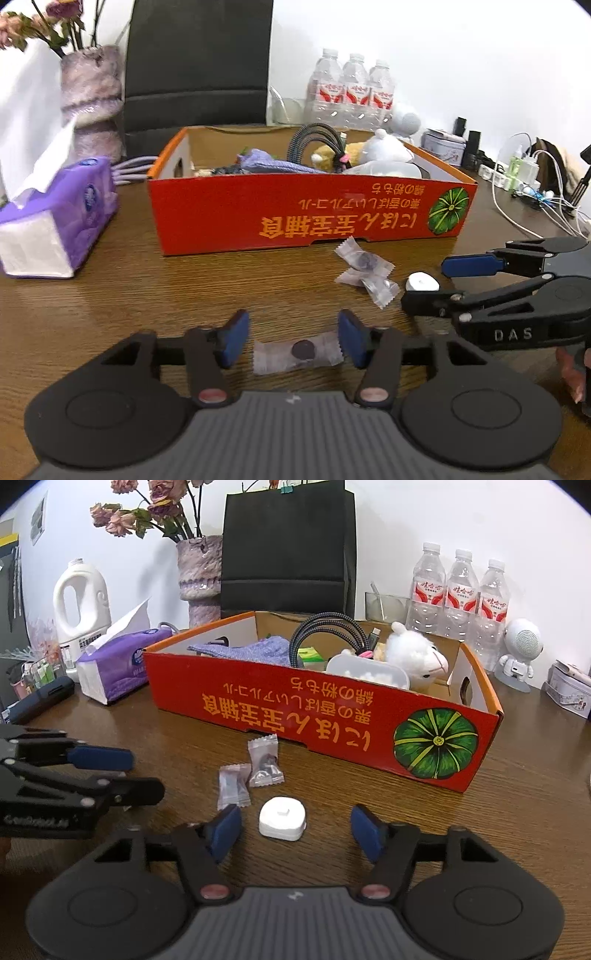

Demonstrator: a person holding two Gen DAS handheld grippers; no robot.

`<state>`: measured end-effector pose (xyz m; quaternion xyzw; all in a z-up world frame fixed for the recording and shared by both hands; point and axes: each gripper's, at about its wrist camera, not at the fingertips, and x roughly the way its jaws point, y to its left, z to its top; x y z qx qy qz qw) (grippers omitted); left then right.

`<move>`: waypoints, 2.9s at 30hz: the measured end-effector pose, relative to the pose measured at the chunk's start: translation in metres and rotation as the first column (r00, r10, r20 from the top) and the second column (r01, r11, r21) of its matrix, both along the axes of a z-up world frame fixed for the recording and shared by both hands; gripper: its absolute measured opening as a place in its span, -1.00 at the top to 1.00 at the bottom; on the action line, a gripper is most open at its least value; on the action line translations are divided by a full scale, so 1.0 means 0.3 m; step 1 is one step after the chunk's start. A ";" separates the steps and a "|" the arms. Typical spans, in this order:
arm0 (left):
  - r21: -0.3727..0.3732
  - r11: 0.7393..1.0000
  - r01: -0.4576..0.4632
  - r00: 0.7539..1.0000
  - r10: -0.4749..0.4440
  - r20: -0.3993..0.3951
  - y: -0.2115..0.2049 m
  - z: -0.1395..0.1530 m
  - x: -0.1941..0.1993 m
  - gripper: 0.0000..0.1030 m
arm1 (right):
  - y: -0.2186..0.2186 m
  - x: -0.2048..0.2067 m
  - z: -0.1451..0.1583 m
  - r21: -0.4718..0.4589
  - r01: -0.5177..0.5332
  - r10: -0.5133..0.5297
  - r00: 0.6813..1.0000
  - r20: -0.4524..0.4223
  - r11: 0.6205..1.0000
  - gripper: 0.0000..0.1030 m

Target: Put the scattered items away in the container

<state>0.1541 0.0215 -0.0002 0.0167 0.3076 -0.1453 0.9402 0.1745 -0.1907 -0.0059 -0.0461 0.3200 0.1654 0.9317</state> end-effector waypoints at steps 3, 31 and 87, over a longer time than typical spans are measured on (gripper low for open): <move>0.017 1.000 -0.017 1.000 0.017 0.008 -0.004 0.001 -0.031 -0.42 | 0.003 -0.005 0.003 0.002 -0.013 0.013 1.000 0.008 1.000 0.20; -0.040 0.999 -0.006 0.999 0.008 0.050 -0.021 0.018 -0.086 0.81 | -0.027 -0.065 0.022 0.021 -0.014 0.013 0.997 0.071 1.000 0.51; 0.029 0.997 -0.073 0.997 0.074 -0.028 -0.010 -0.002 -0.052 -0.55 | -0.042 -0.081 0.032 0.066 -0.036 0.032 0.998 0.049 0.997 0.39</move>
